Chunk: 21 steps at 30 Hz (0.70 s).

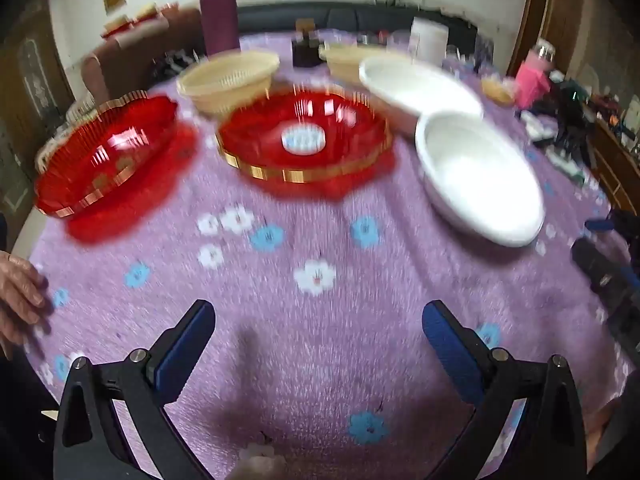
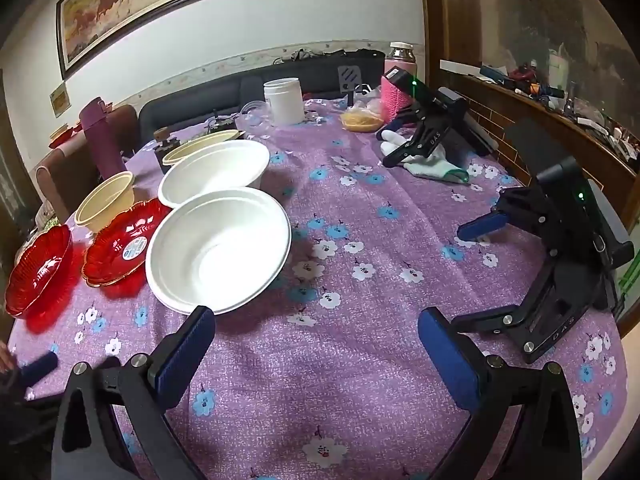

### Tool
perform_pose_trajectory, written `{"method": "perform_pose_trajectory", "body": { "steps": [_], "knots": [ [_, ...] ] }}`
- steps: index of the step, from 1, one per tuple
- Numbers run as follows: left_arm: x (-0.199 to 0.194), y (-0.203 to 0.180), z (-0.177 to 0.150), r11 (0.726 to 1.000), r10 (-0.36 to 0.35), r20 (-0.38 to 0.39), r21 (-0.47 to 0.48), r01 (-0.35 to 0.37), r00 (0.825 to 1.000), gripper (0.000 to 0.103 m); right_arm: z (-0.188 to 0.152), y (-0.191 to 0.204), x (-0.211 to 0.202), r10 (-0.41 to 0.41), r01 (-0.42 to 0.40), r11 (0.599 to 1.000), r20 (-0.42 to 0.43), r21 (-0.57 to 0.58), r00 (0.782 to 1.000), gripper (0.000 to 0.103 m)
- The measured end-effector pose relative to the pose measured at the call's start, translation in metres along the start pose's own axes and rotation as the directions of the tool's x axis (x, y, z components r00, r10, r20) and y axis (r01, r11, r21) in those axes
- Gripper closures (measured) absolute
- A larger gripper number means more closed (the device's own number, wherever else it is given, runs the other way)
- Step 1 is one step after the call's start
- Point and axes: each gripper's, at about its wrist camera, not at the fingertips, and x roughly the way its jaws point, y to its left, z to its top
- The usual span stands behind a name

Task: Organize plates and bowls
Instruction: 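Move both grippers to the rim of the large red plate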

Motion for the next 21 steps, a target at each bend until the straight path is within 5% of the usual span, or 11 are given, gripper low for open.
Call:
{"method": "perform_pose_trajectory", "body": {
  "steps": [3,10,16,18,21],
  "knots": [
    [0.015,0.005,-0.011,1.0,-0.022,-0.065,-0.007,0.022,0.998,0.0,-0.001,0.001,0.0,0.0,0.0,1.0,0.002,-0.004,1.0,0.001],
    [0.007,0.002,-0.035,0.997,-0.018,-0.008,0.074,0.019,1.0,0.0,0.004,0.008,-0.001,0.009,-0.009,1.0,0.002,-0.015,1.0,0.001],
    [-0.003,0.005,-0.035,0.989,-0.076,-0.077,0.119,0.084,0.994,0.0,0.011,0.02,-0.004,0.047,-0.047,0.998,0.007,-0.036,0.999,0.001],
    [-0.019,0.022,-0.02,0.987,-0.141,-0.027,0.069,0.143,0.99,0.0,0.019,0.031,-0.009,0.074,-0.072,0.995,0.02,-0.062,0.997,0.001],
    [-0.059,0.065,0.005,0.992,-0.12,0.128,-0.01,0.123,0.984,0.0,0.033,0.054,-0.023,0.126,-0.118,0.986,0.062,-0.116,0.99,0.001]
  ]
}}
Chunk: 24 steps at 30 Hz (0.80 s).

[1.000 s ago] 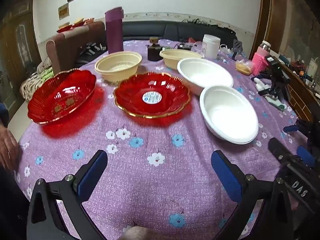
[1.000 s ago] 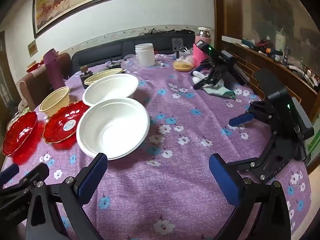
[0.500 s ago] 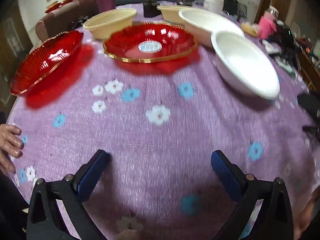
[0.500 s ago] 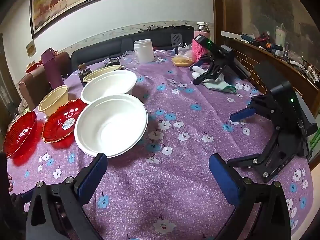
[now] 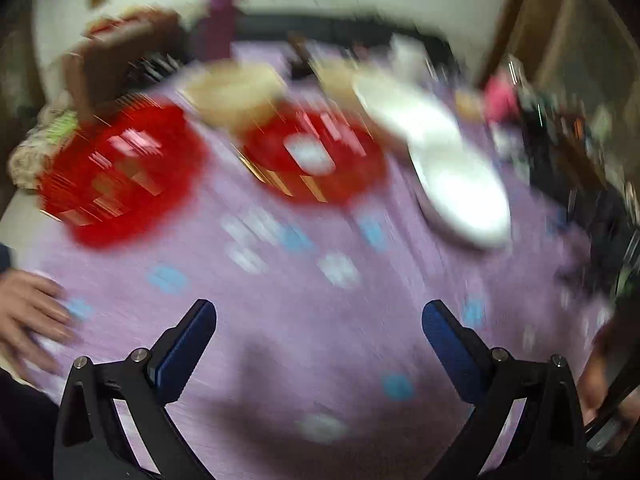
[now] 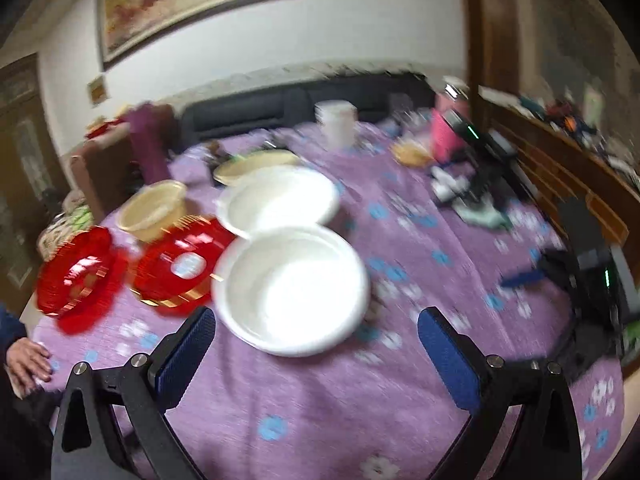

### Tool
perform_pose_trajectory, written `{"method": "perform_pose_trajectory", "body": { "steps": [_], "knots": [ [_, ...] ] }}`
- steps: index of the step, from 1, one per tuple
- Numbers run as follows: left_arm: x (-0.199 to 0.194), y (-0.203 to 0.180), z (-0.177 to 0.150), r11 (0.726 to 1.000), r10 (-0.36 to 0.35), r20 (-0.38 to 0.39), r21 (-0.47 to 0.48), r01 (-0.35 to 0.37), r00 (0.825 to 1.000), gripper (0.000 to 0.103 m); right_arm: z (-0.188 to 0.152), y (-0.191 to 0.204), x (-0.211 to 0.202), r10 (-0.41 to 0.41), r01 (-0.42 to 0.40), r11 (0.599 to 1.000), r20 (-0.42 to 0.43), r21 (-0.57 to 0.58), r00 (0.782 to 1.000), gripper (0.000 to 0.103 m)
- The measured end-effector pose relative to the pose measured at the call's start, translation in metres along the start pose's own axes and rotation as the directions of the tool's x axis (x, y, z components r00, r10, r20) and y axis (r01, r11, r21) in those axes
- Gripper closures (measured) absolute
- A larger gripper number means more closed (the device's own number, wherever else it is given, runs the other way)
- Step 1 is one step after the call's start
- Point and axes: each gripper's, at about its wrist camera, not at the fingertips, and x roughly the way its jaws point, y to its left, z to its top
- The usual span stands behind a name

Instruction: Organize plates and bowls

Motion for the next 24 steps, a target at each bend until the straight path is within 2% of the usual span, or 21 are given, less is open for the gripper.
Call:
{"method": "perform_pose_trajectory", "body": {
  "steps": [2,4,6,7,8,9,11,12,14,16,17,18,22,24],
  "knots": [
    [-0.025,0.033,0.026,0.996,0.082,0.078,-0.052,-0.078,0.994,0.0,0.014,0.022,-0.003,0.072,-0.071,0.997,0.029,-0.033,0.997,0.0],
    [-0.041,0.066,0.051,0.982,0.174,0.125,-0.1,-0.162,0.977,0.0,0.034,0.051,0.004,0.198,-0.198,0.978,-0.002,-0.062,0.98,0.0],
    [-0.049,0.1,0.077,0.96,0.262,0.158,-0.149,-0.239,0.952,0.0,0.049,0.08,0.021,0.299,-0.304,0.95,-0.074,-0.07,0.952,0.0],
    [-0.049,0.12,0.088,0.944,0.306,0.161,-0.177,-0.278,0.938,0.0,0.057,0.098,0.033,0.36,-0.369,0.927,-0.119,-0.066,0.925,0.0],
    [-0.045,0.138,0.097,0.932,0.329,0.147,-0.207,-0.296,0.933,0.0,0.062,0.113,0.043,0.405,-0.418,0.907,-0.155,-0.058,0.901,0.0],
    [-0.042,0.152,0.102,0.925,0.333,0.134,-0.238,-0.296,0.933,0.0,0.068,0.135,0.06,0.456,-0.474,0.879,-0.202,-0.047,0.867,0.0],
    [-0.027,0.186,0.111,0.913,0.303,0.094,-0.313,-0.261,0.948,0.0,0.074,0.166,0.084,0.497,-0.524,0.851,-0.265,-0.036,0.826,0.0],
    [-0.02,0.2,0.11,0.9,0.301,0.065,-0.348,-0.261,0.951,0.0,0.077,0.186,0.103,0.518,-0.549,0.835,-0.307,-0.018,0.798,0.0],
    [-0.002,0.22,0.111,0.887,0.283,0.025,-0.388,-0.251,0.959,0.0,0.075,0.212,0.126,0.532,-0.568,0.823,-0.36,0.008,0.767,0.004],
    [0.02,0.237,0.112,0.873,0.28,-0.038,-0.406,-0.271,0.959,0.0,0.075,0.237,0.148,0.529,-0.576,0.817,-0.413,0.013,0.741,0.008],
    [0.022,0.238,0.106,0.869,0.276,-0.053,-0.413,-0.273,0.96,0.0,0.074,0.248,0.159,0.512,-0.568,0.823,-0.433,-0.001,0.742,0.012],
    [0.028,0.247,0.106,0.865,0.258,-0.067,-0.428,-0.262,0.964,0.0,0.072,0.256,0.168,0.483,-0.547,0.837,-0.445,-0.019,0.754,0.013],
    [0.047,0.263,0.105,0.853,0.212,-0.097,-0.467,-0.233,0.972,0.005,0.066,0.274,0.193,0.422,-0.503,0.862,-0.47,-0.056,0.775,0.015],
    [0.061,0.264,0.107,0.856,0.196,-0.12,-0.463,-0.23,0.973,0.017,0.065,0.278,0.204,0.406,-0.492,0.869,-0.485,-0.057,0.775,0.017]
  ]
}}
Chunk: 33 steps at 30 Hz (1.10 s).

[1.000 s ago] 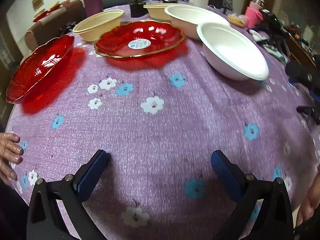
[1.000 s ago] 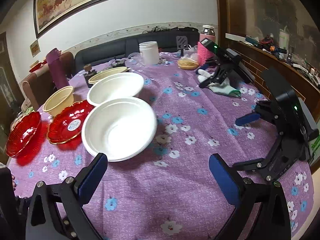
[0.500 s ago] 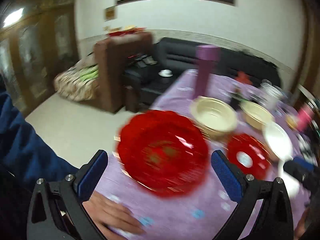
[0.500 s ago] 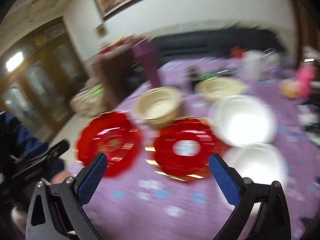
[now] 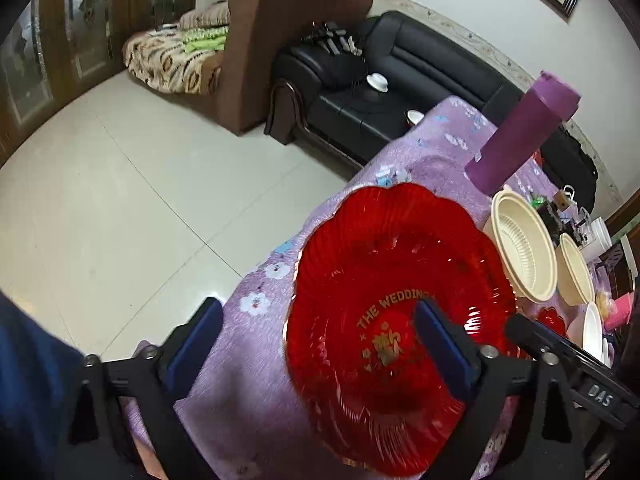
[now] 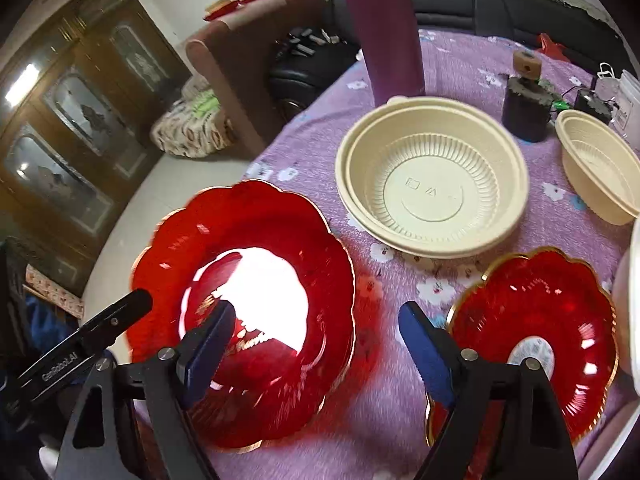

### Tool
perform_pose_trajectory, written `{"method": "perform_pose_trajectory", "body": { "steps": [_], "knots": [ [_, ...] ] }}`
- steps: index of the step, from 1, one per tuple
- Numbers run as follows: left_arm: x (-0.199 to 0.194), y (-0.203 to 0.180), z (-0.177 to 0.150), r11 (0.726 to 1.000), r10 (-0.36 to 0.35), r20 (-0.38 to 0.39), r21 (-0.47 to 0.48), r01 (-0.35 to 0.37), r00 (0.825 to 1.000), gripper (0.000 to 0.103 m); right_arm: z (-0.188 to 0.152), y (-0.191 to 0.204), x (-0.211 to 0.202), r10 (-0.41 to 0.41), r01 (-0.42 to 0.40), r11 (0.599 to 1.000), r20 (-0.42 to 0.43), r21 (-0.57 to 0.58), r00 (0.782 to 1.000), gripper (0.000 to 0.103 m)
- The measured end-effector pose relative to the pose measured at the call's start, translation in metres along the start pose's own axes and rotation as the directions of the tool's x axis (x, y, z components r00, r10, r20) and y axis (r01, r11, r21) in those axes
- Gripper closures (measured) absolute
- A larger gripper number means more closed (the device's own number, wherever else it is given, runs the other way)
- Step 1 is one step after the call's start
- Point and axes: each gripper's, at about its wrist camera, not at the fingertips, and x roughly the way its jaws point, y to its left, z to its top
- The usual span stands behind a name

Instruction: Organize plates and bowls

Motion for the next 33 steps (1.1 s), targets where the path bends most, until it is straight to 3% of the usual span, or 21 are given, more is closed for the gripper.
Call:
{"method": "perform_pose_trajectory", "body": {
  "steps": [1,3,5,8,11,19,27,31,33],
  "knots": [
    [0.005,0.0,0.001,1.0,-0.001,-0.015,0.002,0.001,1.0,0.021,0.003,0.0,0.008,-0.006,0.006,1.0,-0.015,0.003,1.0,0.022],
    [0.022,-0.004,0.003,1.0,-0.017,-0.068,0.008,0.017,0.998,0.052,0.007,-0.003,0.016,-0.01,0.01,1.0,-0.042,0.012,0.999,0.032],
    [0.028,-0.011,-0.001,0.999,0.017,-0.097,0.035,-0.014,0.995,0.055,0.009,-0.002,0.026,0.002,-0.001,1.0,-0.068,0.013,0.998,0.054],
    [0.022,-0.013,-0.002,0.999,0.03,-0.068,0.043,-0.027,0.997,0.055,0.009,-0.003,0.027,-0.029,0.029,1.0,-0.059,0.002,0.998,0.066],
    [0.002,-0.01,-0.006,0.999,0.014,-0.031,0.032,-0.013,0.999,0.055,0.005,-0.01,0.013,-0.002,0.002,1.0,-0.048,0.012,0.999,0.076],
    [-0.042,-0.012,-0.042,0.997,0.043,0.059,0.068,-0.047,0.997,0.055,-0.042,0.011,-0.03,-0.023,0.026,0.996,0.027,-0.085,0.999,0.076],
    [-0.039,-0.002,-0.079,0.995,0.068,0.036,0.067,-0.07,0.997,0.055,-0.092,0.006,-0.039,-0.026,0.028,0.996,0.028,-0.083,0.999,0.076],
    [-0.028,-0.002,-0.082,0.988,0.129,0.02,0.085,-0.13,0.991,0.055,-0.093,0.0,-0.027,-0.03,0.031,0.998,0.008,-0.055,1.0,0.075],
    [-0.037,0.001,-0.085,0.991,0.112,0.034,0.071,-0.114,0.993,0.053,-0.097,-0.002,-0.035,-0.008,0.008,0.999,0.006,-0.045,1.0,0.072]
  ]
}}
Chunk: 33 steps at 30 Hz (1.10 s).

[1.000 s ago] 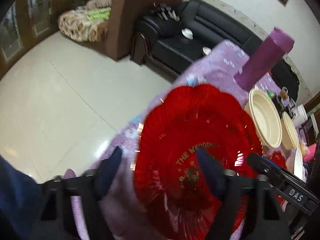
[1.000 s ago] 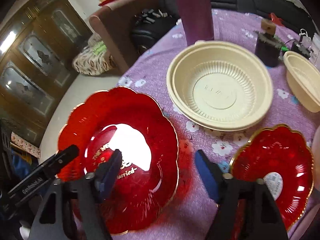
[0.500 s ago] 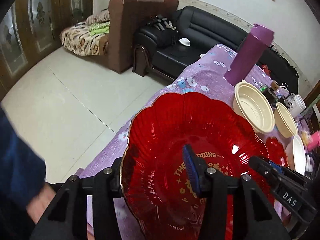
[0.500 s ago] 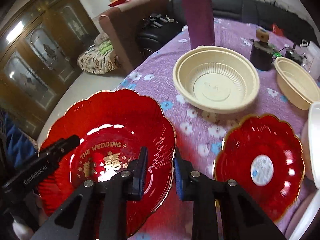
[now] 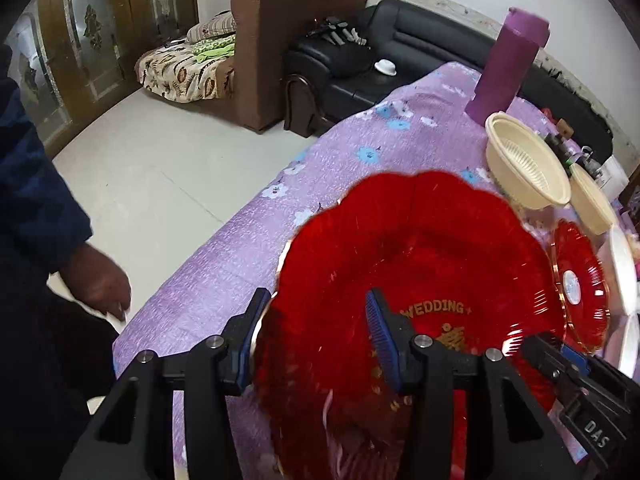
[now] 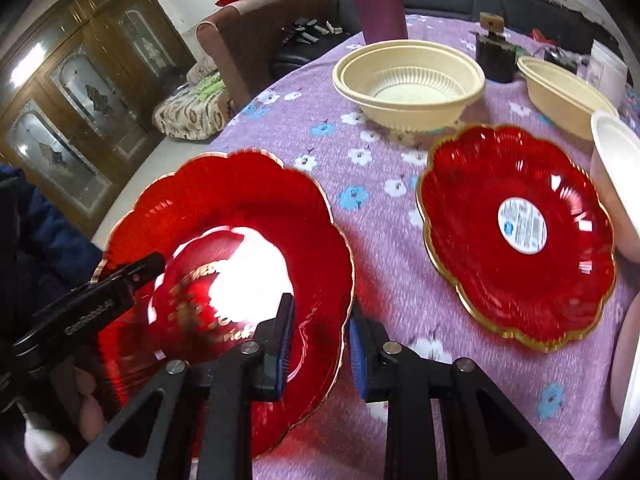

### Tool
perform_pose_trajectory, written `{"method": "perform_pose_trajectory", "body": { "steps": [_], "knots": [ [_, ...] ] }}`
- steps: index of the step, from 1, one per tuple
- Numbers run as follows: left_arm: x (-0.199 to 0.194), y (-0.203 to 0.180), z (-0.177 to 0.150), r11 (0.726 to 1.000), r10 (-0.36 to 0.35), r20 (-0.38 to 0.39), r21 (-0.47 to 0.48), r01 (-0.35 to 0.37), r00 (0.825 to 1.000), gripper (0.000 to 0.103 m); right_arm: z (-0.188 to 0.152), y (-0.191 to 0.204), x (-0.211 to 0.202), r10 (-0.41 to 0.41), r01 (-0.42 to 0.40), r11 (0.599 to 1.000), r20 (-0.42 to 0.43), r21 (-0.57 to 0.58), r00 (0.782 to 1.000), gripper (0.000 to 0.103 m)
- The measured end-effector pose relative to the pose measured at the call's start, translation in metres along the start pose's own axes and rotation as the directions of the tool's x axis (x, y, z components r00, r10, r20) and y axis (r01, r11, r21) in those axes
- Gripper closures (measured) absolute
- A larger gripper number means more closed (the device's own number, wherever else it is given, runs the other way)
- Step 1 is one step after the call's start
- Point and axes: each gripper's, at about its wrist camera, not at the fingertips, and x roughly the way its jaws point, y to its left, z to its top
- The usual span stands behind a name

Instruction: Organize plates and bowls

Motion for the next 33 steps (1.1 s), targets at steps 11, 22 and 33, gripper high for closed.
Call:
{"method": "perform_pose_trajectory", "body": {
  "steps": [11,22,33],
  "knots": [
    [-0.099,-0.03,-0.031,0.991,-0.131,0.198,0.057,0.122,0.971,0.016,-0.053,-0.053,-0.126,-0.052,0.039,0.998,0.26,0.055,0.964,0.031],
    [-0.084,-0.153,-0.08,0.913,-0.299,-0.009,0.288,0.289,0.954,0.016,-0.1,-0.196,-0.19,-0.382,0.275,0.889,0.262,0.366,0.886,0.03],
    [-0.069,-0.218,-0.114,0.863,-0.292,-0.12,0.394,0.316,0.949,0.016,-0.104,-0.247,-0.161,-0.353,0.225,0.862,0.219,0.455,0.91,0.03]
  ]
}}
